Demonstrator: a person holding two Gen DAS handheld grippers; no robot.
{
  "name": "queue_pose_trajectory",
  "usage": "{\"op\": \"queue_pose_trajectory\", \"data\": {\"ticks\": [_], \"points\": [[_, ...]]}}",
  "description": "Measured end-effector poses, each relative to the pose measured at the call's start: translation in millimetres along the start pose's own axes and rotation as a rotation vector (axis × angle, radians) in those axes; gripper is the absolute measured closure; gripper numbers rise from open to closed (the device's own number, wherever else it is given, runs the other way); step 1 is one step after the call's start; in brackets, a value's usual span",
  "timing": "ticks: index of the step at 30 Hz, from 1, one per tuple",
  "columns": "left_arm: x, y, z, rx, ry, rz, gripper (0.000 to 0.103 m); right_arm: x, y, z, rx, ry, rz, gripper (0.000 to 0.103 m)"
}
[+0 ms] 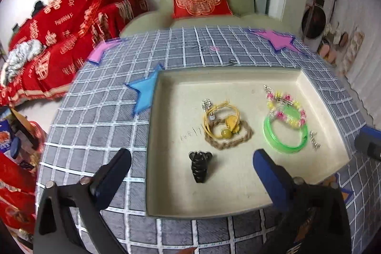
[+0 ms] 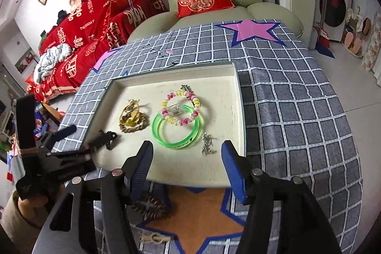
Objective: Organize jewelry
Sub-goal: 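Open both tools to drop the claw clip and brooch into the tray, then move both tools toward the black snap hair clip and brown coil hair tie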
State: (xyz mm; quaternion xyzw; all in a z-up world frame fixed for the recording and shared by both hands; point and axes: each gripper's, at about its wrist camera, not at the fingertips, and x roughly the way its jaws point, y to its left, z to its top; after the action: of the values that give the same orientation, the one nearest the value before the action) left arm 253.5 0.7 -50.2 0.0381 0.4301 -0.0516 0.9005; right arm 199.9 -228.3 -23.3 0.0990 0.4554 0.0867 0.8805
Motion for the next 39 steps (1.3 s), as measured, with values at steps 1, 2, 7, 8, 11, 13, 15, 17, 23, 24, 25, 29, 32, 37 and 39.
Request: {"op": "queue_pose_trajectory", "data": {"ticks": [1,2,7,8,11,13,15,17,23,24,25,29,32,37,39], "points": [[-4.2,0.0,-0.4,-0.001,0.002,-0.01,0.0,-3.1,0.5,-2.1,0.0,-0.002,0.004,0.039],[-6.7,-0.1,-0.8,-0.003,0.003,-0.013,0.0,-5.9,1.1,-4.2,0.001,-0.002,0.008,0.037],[-30.2,-3.3,-12.0,0.022,-0.022,-0.008,0.0,-19.5,1.5,-15.5,0.014,-0.002,0.029,0.025],[-34.0,-3.5,-14.7,0.027,-0.025,-0.012,0.0,-21.8,1.0,-17.9,0.017,0.0,0.034,0.018],[-50.2,-3.0,-29.0,0.035,-0.038,-0.027,0.0,-30.2,-0.9,-29.1,0.026,0.001,0.041,0.018],[-59.3,-4.4,-41.6,0.044,-0.045,-0.034,0.0,-33.0,-2.3,-35.8,0.03,0.006,0.043,0.018],[-65.5,-5.5,-54.1,0.054,-0.041,-0.043,0.0,-35.1,-4.2,-45.7,0.039,0.02,0.045,0.018],[-68.0,-6.5,-65.5,0.062,-0.031,-0.055,0.0,-36.2,-6.7,-56.1,0.047,0.033,0.045,0.018],[-74.2,-12.2,-105.4,0.065,0.024,-0.102,0.0,-36.8,-14.0,-80.4,0.071,0.065,0.044,0.018],[-75.5,-14.1,-111.0,0.066,0.029,-0.107,0.0,-36.9,-14.9,-84.3,0.073,0.071,0.044,0.018],[-77.1,-16.3,-116.3,0.064,0.033,-0.109,0.0,-36.7,-15.3,-87.4,0.074,0.076,0.044,0.018],[-79.8,-23.3,-130.6,-0.019,0.082,-0.116,0.0,-36.7,-17.9,-98.8,0.082,0.091,0.039,0.018],[-77.7,-29.6,-136.5,-0.115,0.124,-0.129,0.0,-37.9,-21.2,-104.0,0.092,0.096,0.038,0.018],[-66.7,-53.5,-139.7,-0.149,0.177,-0.033,0.0,-43.1,-27.4,-107.1,0.096,0.089,0.037,0.018],[-59.7,-60.6,-139.8,-0.167,0.203,0.013,0.0,-44.8,-30.2,-108.1,0.099,0.086,0.037,0.018]]}}
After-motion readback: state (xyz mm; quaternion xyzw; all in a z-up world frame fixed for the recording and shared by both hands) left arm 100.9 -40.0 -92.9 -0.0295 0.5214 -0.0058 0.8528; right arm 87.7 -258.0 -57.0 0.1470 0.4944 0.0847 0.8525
